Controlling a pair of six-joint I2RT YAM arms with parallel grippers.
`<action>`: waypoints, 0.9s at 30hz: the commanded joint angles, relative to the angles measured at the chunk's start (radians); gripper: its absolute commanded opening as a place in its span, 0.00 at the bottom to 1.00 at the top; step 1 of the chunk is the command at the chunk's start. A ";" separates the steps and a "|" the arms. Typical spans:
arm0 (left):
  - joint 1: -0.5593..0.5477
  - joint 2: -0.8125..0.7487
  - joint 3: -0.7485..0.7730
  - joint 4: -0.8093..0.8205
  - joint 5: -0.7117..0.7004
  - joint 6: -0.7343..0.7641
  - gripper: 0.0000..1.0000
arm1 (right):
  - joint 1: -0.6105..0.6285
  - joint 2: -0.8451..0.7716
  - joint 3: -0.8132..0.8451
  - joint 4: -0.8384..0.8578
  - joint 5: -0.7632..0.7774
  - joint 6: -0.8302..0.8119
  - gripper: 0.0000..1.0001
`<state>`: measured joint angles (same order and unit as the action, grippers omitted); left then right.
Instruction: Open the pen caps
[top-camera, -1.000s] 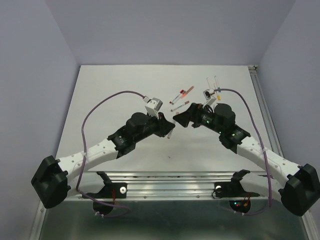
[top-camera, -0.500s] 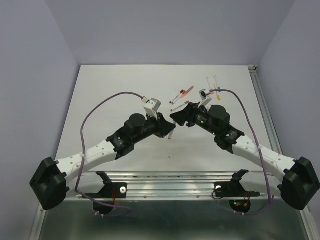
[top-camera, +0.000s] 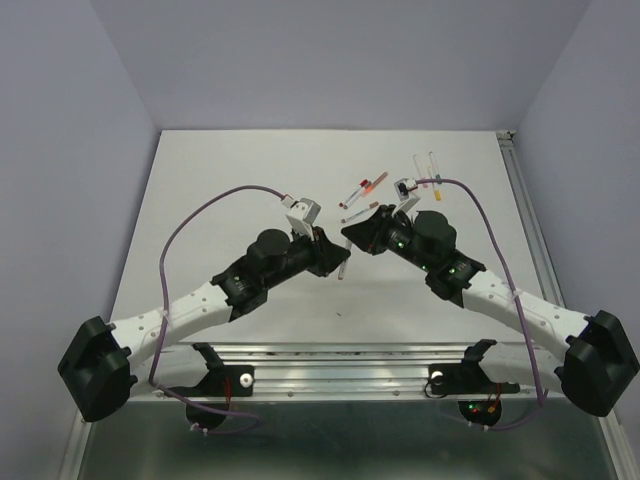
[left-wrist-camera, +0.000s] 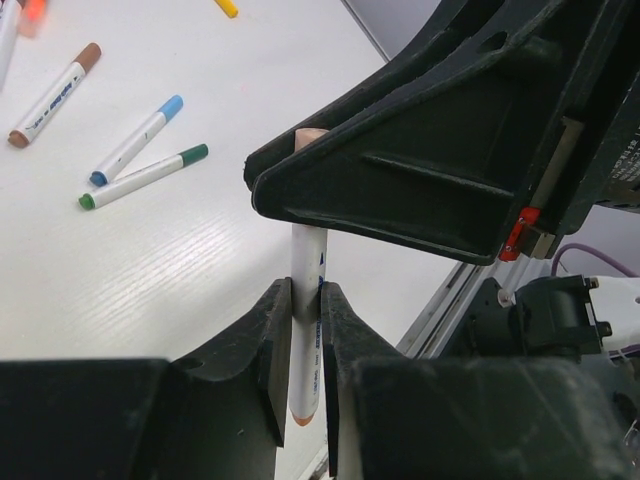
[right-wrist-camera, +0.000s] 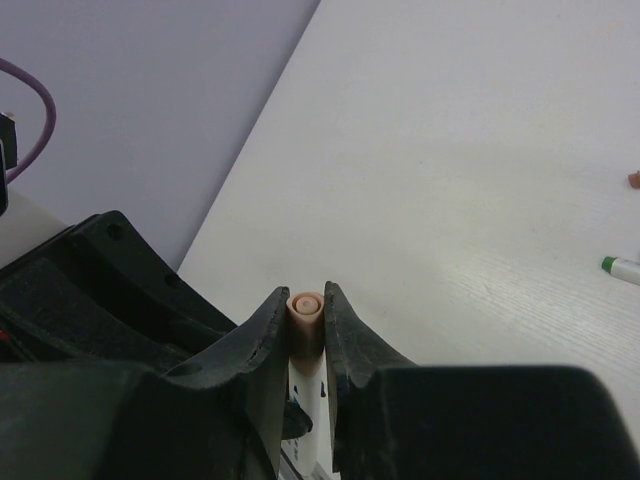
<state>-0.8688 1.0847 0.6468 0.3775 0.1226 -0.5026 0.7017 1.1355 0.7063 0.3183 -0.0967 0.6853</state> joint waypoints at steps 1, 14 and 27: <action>-0.012 -0.022 -0.006 0.009 0.012 0.004 0.00 | -0.002 -0.002 0.079 0.051 0.060 -0.038 0.01; -0.012 0.089 0.103 -0.023 0.023 0.038 0.63 | -0.002 -0.023 0.099 -0.047 -0.004 0.097 0.01; -0.012 0.123 0.139 -0.009 0.034 0.035 0.00 | -0.002 0.024 0.111 -0.073 -0.032 0.088 0.01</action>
<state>-0.8753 1.2030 0.7506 0.3244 0.1463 -0.4736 0.7006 1.1465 0.7570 0.2207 -0.1276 0.7891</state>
